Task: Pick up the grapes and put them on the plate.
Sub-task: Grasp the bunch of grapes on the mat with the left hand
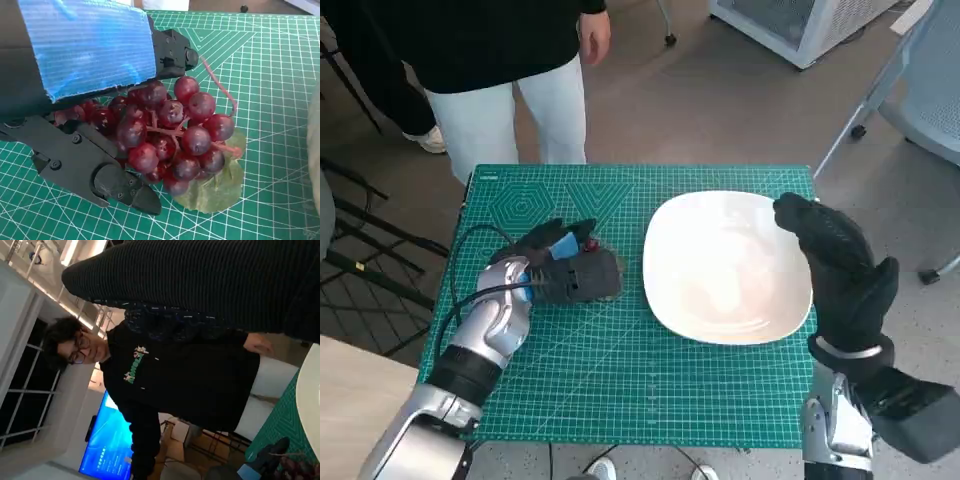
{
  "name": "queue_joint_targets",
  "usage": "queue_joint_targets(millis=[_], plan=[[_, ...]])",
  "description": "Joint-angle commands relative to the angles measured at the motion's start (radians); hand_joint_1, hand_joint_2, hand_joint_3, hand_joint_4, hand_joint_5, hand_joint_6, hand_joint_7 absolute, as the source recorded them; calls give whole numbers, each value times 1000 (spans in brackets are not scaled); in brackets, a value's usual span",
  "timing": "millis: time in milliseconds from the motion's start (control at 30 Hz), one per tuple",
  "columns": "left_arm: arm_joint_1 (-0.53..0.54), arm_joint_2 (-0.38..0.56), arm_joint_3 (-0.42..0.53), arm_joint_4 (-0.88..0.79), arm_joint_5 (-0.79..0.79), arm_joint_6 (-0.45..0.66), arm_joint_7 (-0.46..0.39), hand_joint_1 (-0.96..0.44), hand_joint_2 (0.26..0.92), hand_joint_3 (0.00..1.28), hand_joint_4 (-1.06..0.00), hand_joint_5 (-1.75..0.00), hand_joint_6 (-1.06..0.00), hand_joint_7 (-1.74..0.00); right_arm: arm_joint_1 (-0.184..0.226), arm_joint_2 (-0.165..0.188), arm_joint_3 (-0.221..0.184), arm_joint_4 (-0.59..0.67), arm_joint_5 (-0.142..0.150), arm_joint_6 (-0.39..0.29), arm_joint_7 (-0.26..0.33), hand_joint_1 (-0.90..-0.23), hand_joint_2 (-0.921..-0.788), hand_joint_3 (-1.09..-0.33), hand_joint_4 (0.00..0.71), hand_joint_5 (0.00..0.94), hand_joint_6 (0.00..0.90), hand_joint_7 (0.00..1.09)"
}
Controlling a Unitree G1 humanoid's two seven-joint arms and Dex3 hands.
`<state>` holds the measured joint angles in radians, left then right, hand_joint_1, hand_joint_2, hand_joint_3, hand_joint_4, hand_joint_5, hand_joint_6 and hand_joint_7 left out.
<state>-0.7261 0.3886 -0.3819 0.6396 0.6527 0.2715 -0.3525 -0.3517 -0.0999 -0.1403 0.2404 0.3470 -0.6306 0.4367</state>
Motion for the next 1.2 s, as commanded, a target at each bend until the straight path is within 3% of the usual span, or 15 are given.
queue_joint_targets(millis=[33, 767, 967, 1033, 1100, 1200], plan=[[-15, -2, -7, 34, -10, -15, 11, -423, 715, 4, 1, 1, -167, -1, 11, 0, -2, 20, -7, 3, -1, -463, -921, -538, 354, 1, 132, 427], [-69, -23, -38, 197, -12, -59, 38, -460, 720, 3, 1, 1, -156, 0, 13, -3, 0, 20, -3, 2, 7, -463, -921, -536, 353, 0, 140, 414], [-84, -32, -28, 230, -30, -72, 55, -389, 719, 2, -6, -2, -179, -11, 13, -4, 0, 22, -1, 2, 8, -462, -921, -535, 353, 0, 142, 410], [-90, -37, -24, 242, -40, -77, 65, -301, 721, 3, -75, -25, -216, -23, 12, -5, -1, 22, 0, 3, 9, -462, -921, -534, 353, 0, 143, 409], [-93, -39, -21, 248, -48, -82, 74, -199, 732, 6, -203, -232, -275, -28, 11, -6, -2, 23, 0, 3, 9, -462, -921, -534, 353, 0, 144, 407], [-88, -38, -23, 245, -49, -97, 99, -62, 754, 10, -336, -970, -388, -29, 10, -6, -2, 22, 0, 5, 8, -462, -921, -534, 353, 0, 145, 405]])
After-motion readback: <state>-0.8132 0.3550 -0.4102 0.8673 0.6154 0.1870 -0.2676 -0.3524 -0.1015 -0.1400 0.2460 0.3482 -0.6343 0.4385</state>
